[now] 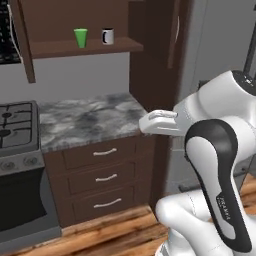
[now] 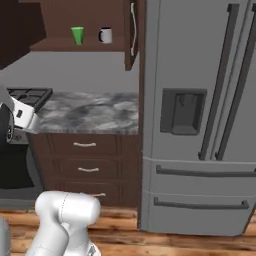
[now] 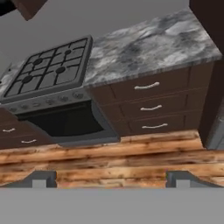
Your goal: There is a tray on the dining counter. Grab the cup, mug, and pitcher and place them on the tray. The pitcher may be placed next to the tray if it cannot fit the tray.
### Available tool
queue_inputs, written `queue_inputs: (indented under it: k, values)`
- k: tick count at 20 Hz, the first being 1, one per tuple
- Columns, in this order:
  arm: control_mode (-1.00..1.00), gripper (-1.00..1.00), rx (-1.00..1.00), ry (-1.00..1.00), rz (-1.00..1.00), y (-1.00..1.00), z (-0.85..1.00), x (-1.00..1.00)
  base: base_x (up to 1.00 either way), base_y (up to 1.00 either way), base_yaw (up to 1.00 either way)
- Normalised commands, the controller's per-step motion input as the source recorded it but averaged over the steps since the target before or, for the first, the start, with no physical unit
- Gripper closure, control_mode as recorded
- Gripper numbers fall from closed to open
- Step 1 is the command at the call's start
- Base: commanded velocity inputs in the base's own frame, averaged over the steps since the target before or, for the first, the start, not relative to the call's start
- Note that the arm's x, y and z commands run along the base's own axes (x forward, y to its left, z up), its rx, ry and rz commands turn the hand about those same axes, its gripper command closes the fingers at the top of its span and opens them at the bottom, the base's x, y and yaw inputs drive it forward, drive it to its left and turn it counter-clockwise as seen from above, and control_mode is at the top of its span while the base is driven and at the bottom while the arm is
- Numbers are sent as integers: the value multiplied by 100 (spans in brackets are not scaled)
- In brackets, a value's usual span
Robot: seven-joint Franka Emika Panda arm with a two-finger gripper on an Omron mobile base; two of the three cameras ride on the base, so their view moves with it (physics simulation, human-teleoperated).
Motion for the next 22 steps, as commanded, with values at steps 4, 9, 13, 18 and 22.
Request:
queue_inputs:
  k: [4, 9, 13, 18, 22]
  values:
    - [100, -100, 0, 0, 0, 0, 0, 0, 100, 13, -17]
    - [100, -100, 0, 0, 0, 0, 0, 0, 85, 53, -26]
    - [100, -100, 0, 0, 0, 0, 0, 0, 21, 42, -30]
    - [100, -100, 0, 0, 0, 0, 0, 0, 11, 82, -24]
    - [100, -100, 0, 0, 0, 0, 0, 0, 37, 22, -8]
